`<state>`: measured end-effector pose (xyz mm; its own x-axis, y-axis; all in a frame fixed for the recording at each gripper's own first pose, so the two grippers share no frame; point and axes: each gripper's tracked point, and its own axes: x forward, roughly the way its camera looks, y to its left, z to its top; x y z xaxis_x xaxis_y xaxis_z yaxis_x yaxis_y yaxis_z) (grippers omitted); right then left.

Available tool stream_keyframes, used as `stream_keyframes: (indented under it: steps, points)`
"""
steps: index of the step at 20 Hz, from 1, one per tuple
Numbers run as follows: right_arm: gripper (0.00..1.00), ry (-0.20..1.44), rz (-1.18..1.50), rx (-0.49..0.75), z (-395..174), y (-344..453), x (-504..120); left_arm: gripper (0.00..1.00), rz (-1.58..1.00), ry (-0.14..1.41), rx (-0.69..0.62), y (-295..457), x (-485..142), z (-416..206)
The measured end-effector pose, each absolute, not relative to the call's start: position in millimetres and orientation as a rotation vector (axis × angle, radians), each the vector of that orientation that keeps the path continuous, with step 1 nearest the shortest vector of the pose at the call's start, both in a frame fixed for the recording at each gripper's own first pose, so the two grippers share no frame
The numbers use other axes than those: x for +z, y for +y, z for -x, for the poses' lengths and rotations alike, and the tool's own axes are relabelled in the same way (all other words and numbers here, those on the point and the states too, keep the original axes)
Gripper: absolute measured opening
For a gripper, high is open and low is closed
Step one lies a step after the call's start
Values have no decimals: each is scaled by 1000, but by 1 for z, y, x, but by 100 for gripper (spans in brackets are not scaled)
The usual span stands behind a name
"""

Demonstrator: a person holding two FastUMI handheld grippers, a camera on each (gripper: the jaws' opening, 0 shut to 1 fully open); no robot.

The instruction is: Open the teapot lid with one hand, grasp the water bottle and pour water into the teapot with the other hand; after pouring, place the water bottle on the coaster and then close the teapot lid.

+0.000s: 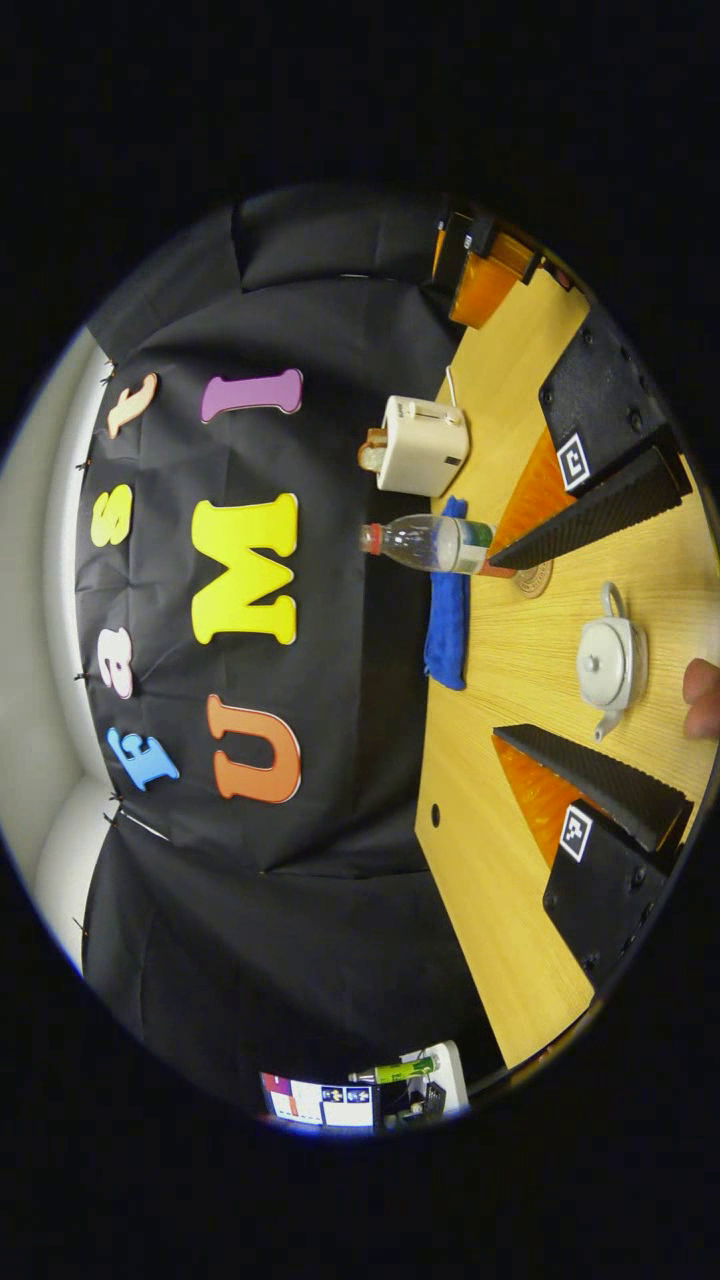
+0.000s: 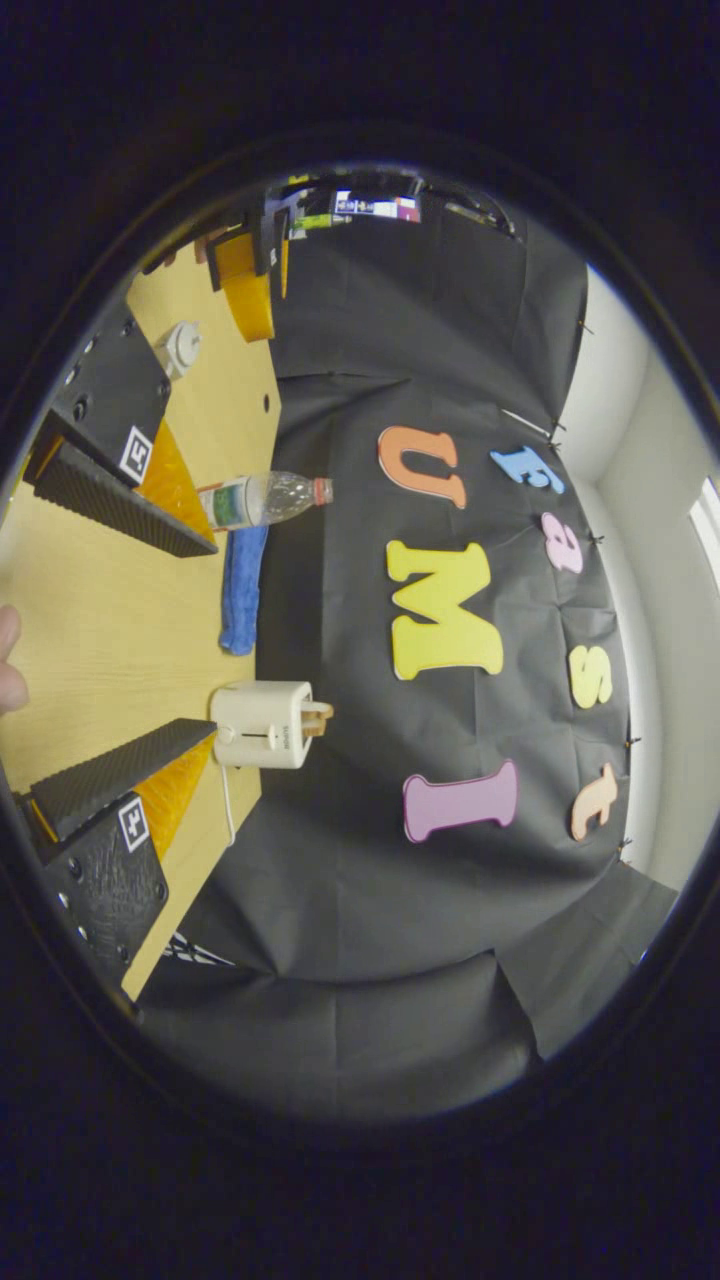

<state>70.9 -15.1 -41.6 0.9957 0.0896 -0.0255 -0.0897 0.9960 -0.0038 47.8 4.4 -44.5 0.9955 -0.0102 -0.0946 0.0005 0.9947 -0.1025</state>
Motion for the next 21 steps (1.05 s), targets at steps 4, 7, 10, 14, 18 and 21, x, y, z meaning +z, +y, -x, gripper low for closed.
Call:
stream_keyframes:
  steps: [4, 7, 10, 14, 18, 21]
  points:
    - [97, -13, -7, 87, -73, -22, -11, 98, 55, 19, -37, -11, -7, -35]
    - [97, -25, 13, 79, -65, -14, -3, 97, 49, 11, -22, -12, -1, -22]
    - [97, -35, 28, 84, -53, -2, 2, 97, 61, 10, -12, -10, 5, -15]
    - [97, -52, 62, 96, -44, 9, 7, 98, 51, -16, -25, -14, 14, -10]
    - [98, -58, 60, 82, -42, 10, 13, 97, 54, -17, -41, -14, 15, -11]
    - [96, -68, 51, 62, -41, 8, 15, 97, 54, -11, -43, -12, 13, -12]
